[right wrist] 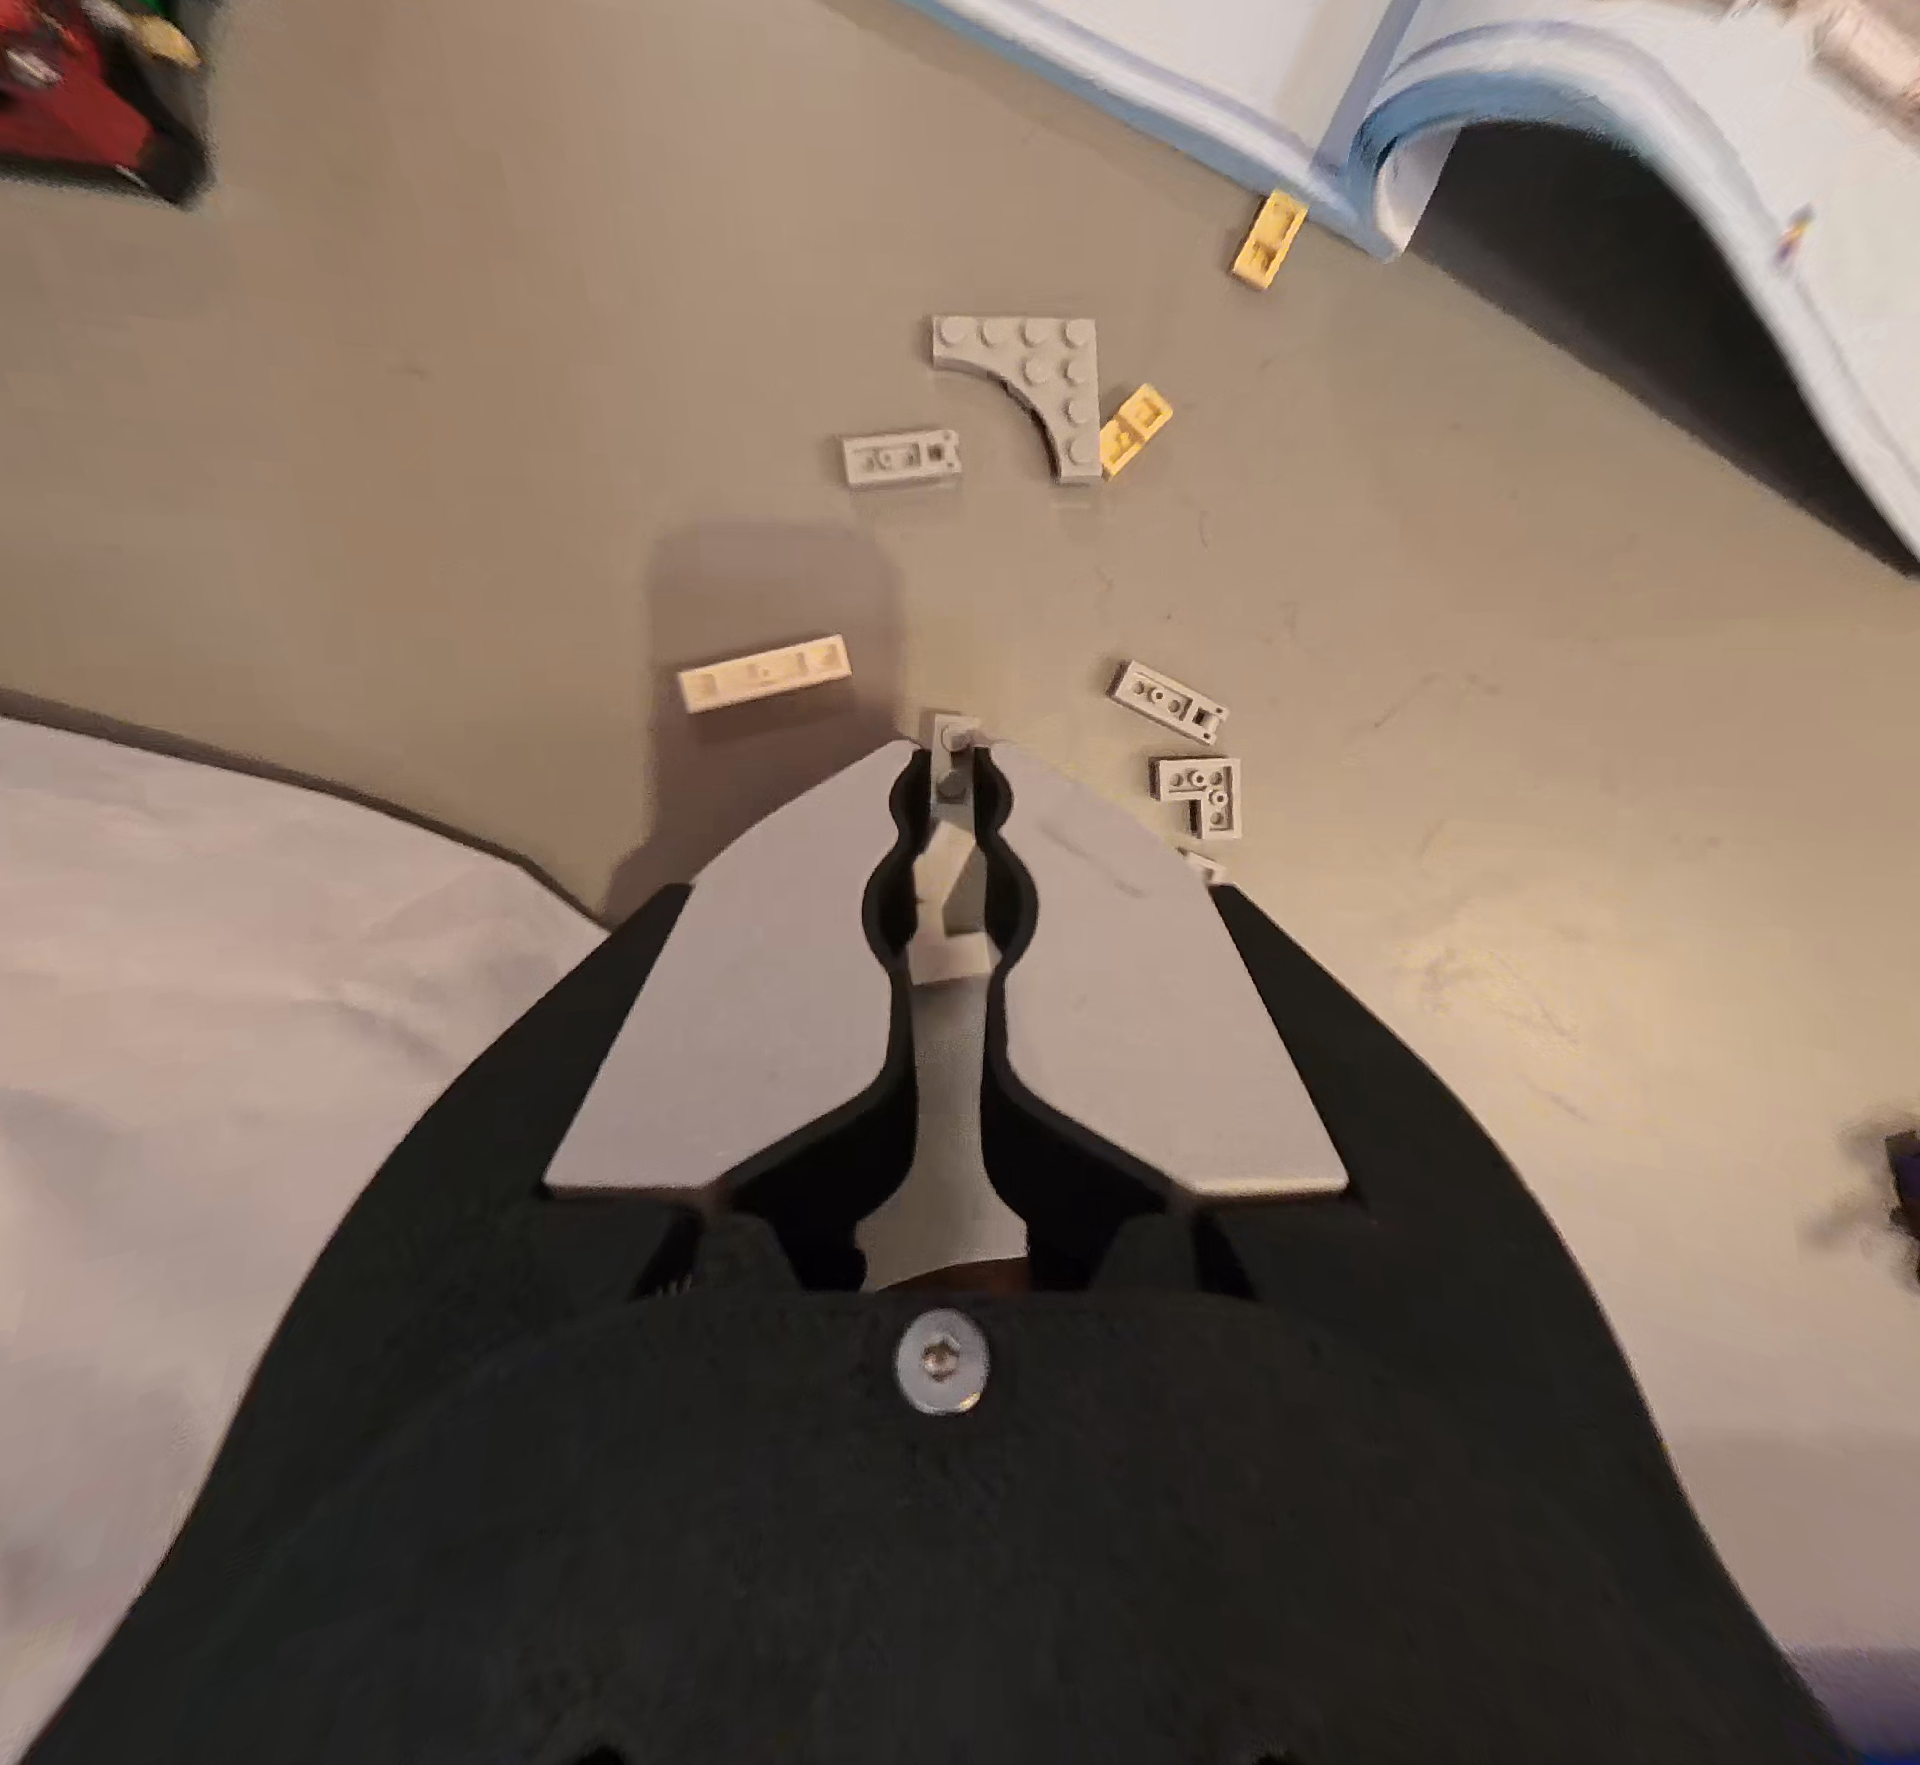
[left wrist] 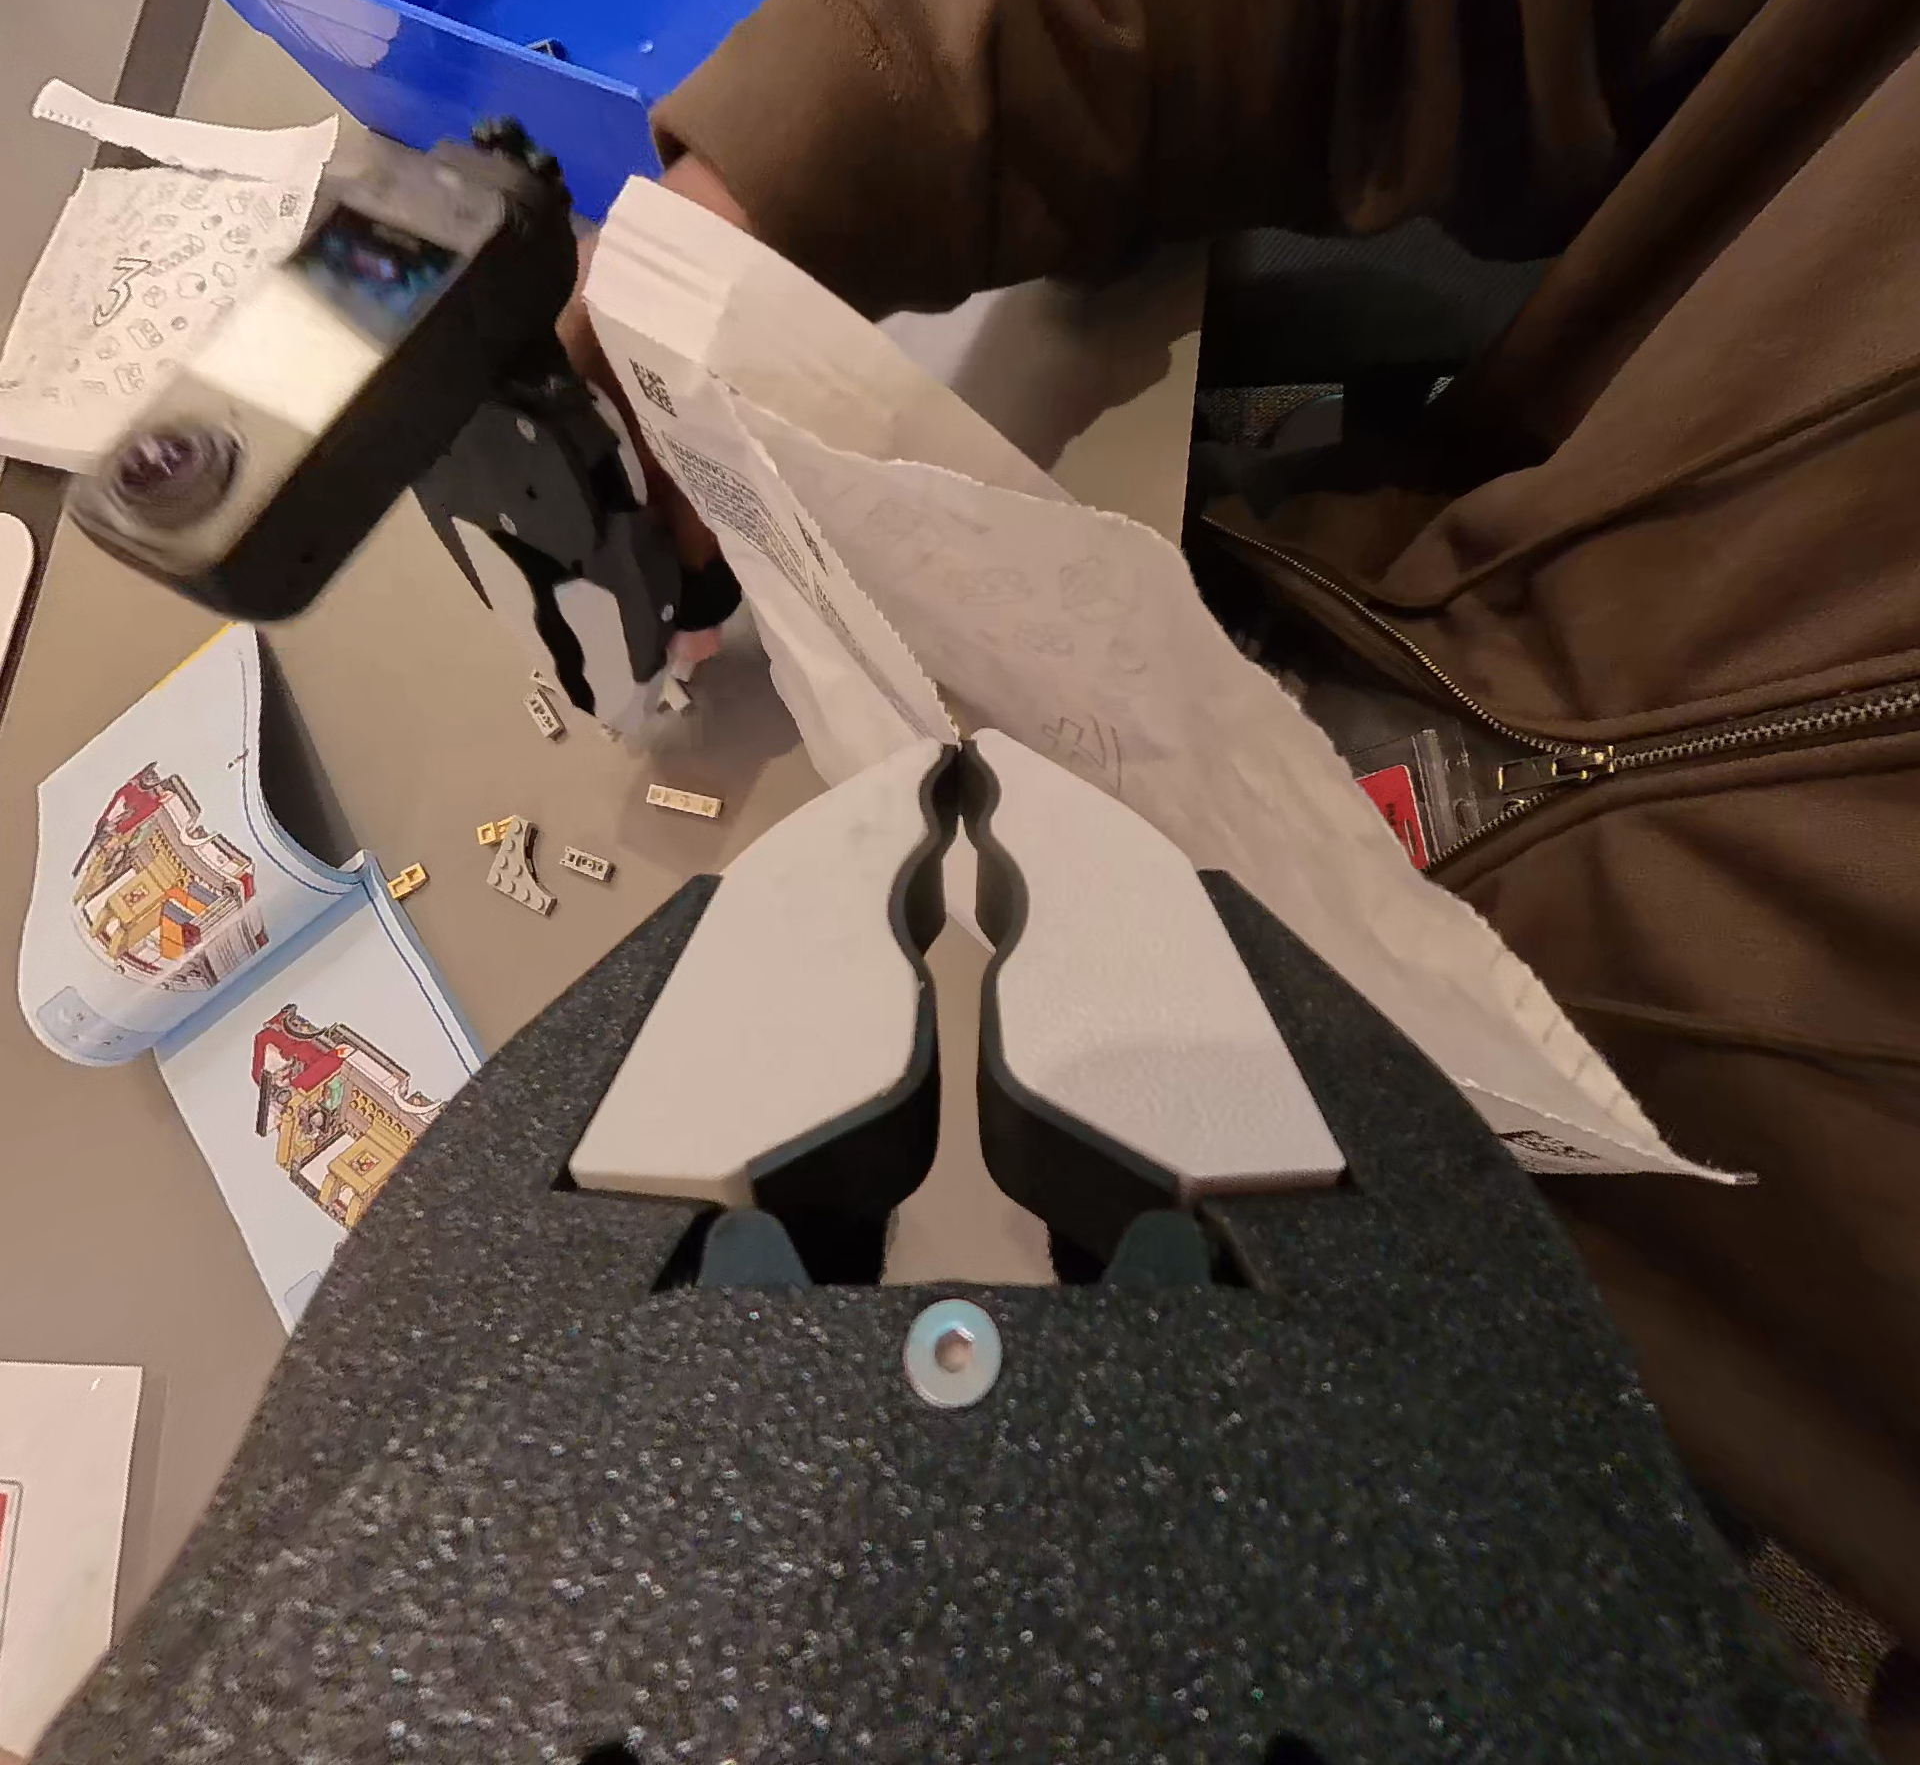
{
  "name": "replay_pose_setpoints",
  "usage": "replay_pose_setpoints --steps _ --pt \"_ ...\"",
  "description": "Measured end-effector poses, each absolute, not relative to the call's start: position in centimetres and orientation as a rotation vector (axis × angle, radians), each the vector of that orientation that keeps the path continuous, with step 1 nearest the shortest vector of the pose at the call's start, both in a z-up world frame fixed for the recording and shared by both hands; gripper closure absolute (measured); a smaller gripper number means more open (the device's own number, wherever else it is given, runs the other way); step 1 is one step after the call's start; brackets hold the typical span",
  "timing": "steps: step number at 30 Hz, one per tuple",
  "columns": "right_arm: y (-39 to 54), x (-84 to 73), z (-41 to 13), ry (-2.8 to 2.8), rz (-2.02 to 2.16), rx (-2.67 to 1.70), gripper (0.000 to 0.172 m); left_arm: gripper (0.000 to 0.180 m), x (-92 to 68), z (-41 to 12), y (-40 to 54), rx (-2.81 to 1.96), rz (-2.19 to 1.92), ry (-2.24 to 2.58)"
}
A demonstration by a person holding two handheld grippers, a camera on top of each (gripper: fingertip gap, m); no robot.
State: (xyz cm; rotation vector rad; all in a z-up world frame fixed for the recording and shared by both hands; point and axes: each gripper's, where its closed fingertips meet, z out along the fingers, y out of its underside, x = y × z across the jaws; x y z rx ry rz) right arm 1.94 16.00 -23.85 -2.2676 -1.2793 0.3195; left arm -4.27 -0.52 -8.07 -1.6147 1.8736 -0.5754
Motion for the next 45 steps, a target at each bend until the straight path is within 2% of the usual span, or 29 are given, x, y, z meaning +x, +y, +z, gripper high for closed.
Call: replay_pose_setpoints --steps 3,9,12,18,22,28,31,34,40,45 --pt "15.5 2.1 -18.2 -1.22 0.414 -2.117 0.164 0.18 -4.2 -8.1 -0.3 -1.623 -0.581 1.863" --pt "8.7 2.4 -2.3 -1.213 0.591 -1.647 0.164 0.18 -4.1 -8.1 0.2 -1.634 -0.586 1.852" --pt "3.3 0.5 0.1 -1.368 0.643 -1.515 0.164 0.18 -3.8 -8.1 0.4 -1.635 -0.582 1.852" --pt "-0.2 -2.4 -4.4 -1.615 0.476 -1.555 0.159 0.18 -3.3 -8.1 0.3 -1.638 -0.585 1.849" --pt "-0.3 -2.6 -4.9 -1.621 0.497 -1.565 0.153 0.18 -3.6 -8.0 0.2 -1.646 -0.574 1.843" --pt "4.8 0.3 -3.4 -1.349 0.489 -1.655 0.151 0.18 -4.4 -8.0 -0.5 -1.641 -0.594 1.844" --pt "8.6 2.6 -4.5 -1.141 0.523 -1.769 0.153 0.18 -4.8 -8.0 -1.0 -1.636 -0.599 1.841" --pt "11.3 3.9 -9.4 -1.056 0.496 -1.933 0.151 0.18 -5.0 -8.0 -1.3 -1.629 -0.601 1.838" --pt "13.4 5.1 -22.9 -1.131 0.377 -2.258 0.131 0.18 -4.9 -8.1 -1.4 -1.623 -0.605 1.847" --pt "14.1 4.8 -25.3 -1.133 0.395 -2.252 0.126 0.18 -4.9 -8.1 -1.2 -1.623 -0.612 1.845"
